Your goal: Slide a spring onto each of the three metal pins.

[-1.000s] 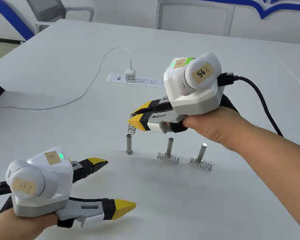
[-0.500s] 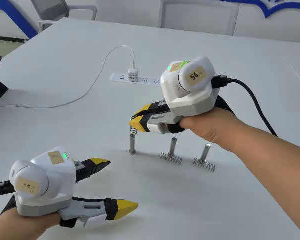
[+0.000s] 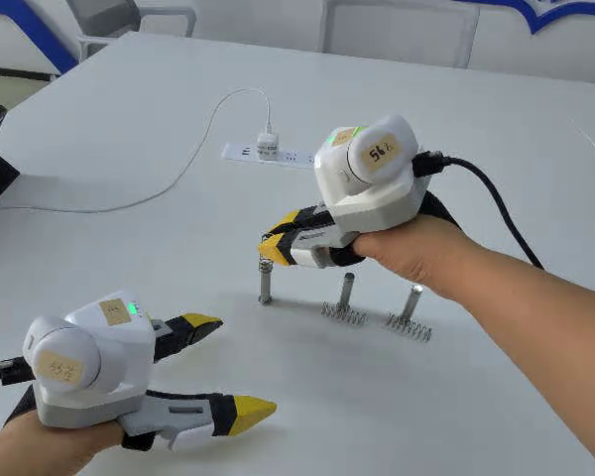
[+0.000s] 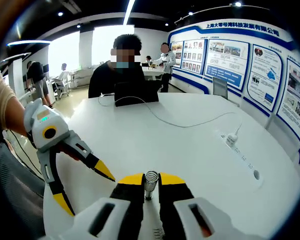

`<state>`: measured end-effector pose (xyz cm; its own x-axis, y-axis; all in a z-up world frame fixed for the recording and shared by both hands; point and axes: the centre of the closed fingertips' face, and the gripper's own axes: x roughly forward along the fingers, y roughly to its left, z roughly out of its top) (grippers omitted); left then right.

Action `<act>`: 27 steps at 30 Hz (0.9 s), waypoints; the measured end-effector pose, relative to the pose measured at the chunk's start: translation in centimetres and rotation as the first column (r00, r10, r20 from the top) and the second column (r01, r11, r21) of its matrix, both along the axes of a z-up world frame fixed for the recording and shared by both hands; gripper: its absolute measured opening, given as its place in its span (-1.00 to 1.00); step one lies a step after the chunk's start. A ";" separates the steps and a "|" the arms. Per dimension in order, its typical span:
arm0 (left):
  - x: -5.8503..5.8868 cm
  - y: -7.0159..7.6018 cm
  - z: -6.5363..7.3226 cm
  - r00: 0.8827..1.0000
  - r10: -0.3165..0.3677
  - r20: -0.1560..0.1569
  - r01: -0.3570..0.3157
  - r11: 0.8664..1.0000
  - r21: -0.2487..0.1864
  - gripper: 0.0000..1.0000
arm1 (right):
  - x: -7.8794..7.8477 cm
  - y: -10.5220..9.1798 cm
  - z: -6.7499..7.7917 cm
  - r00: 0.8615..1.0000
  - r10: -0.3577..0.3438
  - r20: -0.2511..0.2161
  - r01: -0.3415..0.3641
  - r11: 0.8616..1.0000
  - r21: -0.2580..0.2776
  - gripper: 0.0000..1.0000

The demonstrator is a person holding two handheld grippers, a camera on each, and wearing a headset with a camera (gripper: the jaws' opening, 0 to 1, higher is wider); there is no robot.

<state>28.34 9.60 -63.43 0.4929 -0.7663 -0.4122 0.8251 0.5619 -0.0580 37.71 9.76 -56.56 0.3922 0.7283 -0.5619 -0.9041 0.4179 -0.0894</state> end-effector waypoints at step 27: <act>-0.1 0.2 -0.1 1.000 0.008 -0.009 -0.008 1.000 0.006 0.40 | 0.6 0.0 -3.3 0.998 -0.043 -0.039 0.042 0.999 -0.032 -0.76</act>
<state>28.27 9.80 -63.55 0.4954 -0.7598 -0.4211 0.8200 0.5690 -0.0621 38.26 9.72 -59.91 0.3997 0.6934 -0.5995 -0.8885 0.4539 -0.0673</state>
